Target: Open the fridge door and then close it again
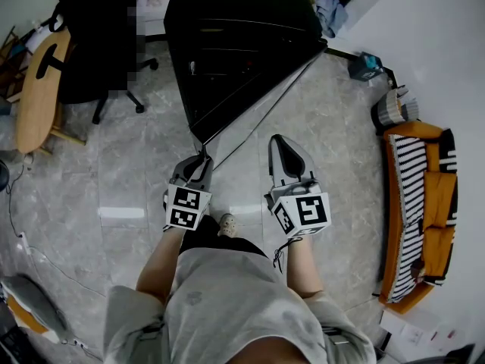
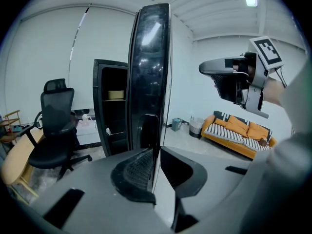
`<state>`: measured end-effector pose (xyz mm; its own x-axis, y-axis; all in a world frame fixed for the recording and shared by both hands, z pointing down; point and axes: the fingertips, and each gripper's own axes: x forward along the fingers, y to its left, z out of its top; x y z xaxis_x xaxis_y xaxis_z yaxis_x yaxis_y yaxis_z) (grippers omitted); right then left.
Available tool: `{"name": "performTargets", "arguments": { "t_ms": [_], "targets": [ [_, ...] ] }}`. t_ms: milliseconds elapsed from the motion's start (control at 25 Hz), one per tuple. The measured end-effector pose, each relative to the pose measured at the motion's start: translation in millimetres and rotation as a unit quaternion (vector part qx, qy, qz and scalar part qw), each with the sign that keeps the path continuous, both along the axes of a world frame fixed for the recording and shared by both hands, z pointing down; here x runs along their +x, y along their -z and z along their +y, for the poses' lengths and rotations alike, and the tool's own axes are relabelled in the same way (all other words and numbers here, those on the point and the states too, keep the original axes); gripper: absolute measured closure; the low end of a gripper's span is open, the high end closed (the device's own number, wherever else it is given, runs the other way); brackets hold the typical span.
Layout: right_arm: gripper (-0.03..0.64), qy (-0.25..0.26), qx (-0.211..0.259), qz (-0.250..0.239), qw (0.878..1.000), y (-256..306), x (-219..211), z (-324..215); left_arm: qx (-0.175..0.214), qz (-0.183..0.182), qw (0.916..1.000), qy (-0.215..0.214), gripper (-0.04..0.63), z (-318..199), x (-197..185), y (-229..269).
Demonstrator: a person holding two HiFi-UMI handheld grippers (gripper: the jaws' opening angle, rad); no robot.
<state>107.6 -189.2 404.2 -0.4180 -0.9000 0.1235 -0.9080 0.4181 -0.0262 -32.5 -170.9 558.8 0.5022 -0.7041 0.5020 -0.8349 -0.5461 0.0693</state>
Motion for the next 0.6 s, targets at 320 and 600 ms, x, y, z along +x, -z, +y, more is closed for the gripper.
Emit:
{"name": "performTargets", "arguments": {
  "t_ms": [320, 600],
  "targets": [
    [0.592, 0.0, 0.002, 0.0, 1.0, 1, -5, -2, -0.003, -0.002, 1.0, 0.003, 0.538, -11, -10, -1],
    [0.592, -0.001, 0.001, 0.002, 1.0, 0, -11, -8, -0.006, -0.004, 0.9999, 0.012, 0.532, -32, -27, -3]
  ]
}}
